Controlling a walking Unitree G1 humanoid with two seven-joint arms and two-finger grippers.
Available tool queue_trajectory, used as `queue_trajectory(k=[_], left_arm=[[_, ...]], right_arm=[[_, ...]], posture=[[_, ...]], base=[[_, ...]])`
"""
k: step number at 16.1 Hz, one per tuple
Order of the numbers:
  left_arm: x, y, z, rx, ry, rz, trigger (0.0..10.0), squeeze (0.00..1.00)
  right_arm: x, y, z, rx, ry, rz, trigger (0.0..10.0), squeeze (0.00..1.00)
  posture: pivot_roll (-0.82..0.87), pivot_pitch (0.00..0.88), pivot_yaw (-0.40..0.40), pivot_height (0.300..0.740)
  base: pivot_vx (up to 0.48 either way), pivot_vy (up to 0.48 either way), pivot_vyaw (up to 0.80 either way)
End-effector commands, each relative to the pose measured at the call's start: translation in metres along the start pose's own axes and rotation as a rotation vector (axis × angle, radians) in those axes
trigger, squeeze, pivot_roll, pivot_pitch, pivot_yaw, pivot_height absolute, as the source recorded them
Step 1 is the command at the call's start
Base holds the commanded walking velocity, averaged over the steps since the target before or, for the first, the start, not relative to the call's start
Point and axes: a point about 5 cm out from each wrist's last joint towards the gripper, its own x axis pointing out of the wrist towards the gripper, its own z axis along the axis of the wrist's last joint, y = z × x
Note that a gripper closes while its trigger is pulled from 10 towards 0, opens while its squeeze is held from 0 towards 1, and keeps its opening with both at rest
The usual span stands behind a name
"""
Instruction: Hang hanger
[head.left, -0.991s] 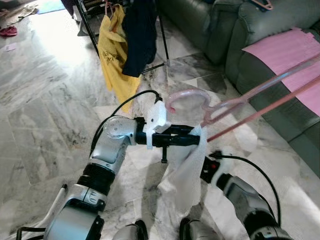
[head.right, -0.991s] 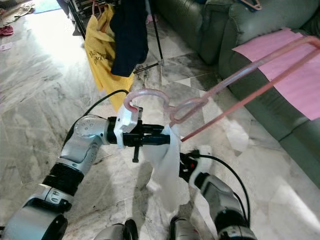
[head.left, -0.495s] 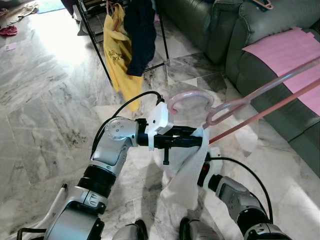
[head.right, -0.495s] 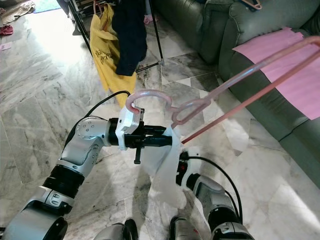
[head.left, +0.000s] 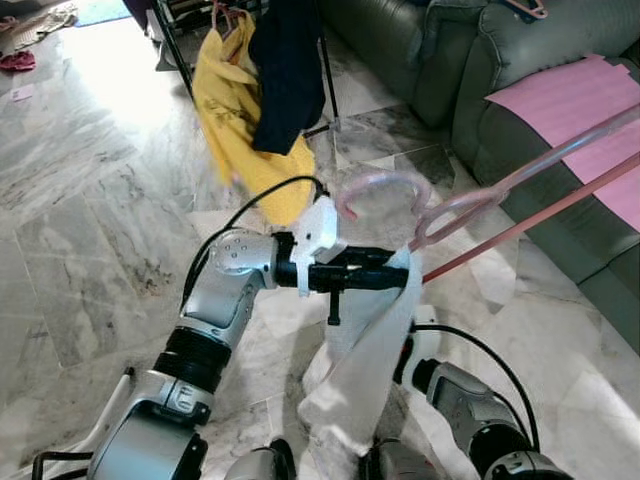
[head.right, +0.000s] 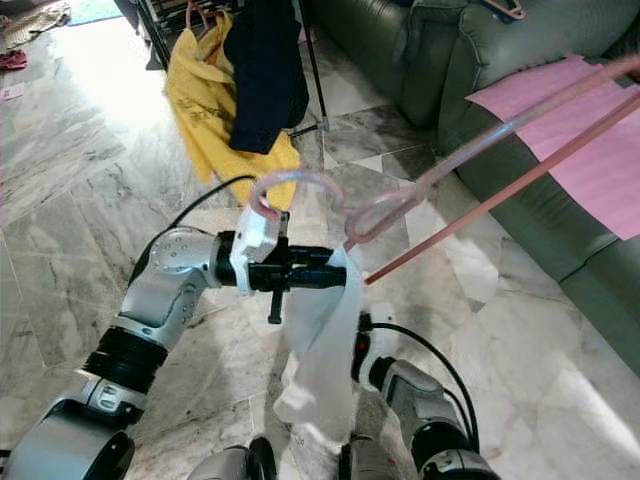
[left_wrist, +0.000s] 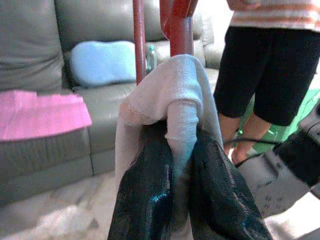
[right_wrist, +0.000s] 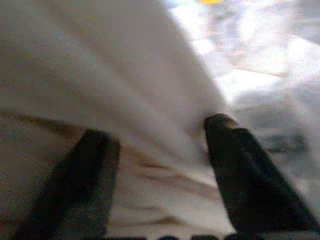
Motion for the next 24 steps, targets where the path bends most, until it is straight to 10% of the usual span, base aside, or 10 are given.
queue_trajectory(k=[1, 24], left_arm=[[0.001, -0.002, 0.008, 0.019, -0.03, -0.02, 10.0, 0.0], [0.0, 0.004, 0.029, 0.004, -0.098, 0.045, 10.0, 0.0]], right_arm=[[0.0, -0.002, -0.005, 0.016, 0.017, -0.044, 0.0, 0.0], [-0.018, -0.031, -0.003, 0.033, -0.057, -0.277, 0.0, 0.0]], posture=[[-0.16, 0.217, 0.078, 0.74], [-0.14, 0.215, 0.078, 0.74]], base=[[0.0, 0.0, 0.0], [0.0, 0.0, 0.0]])
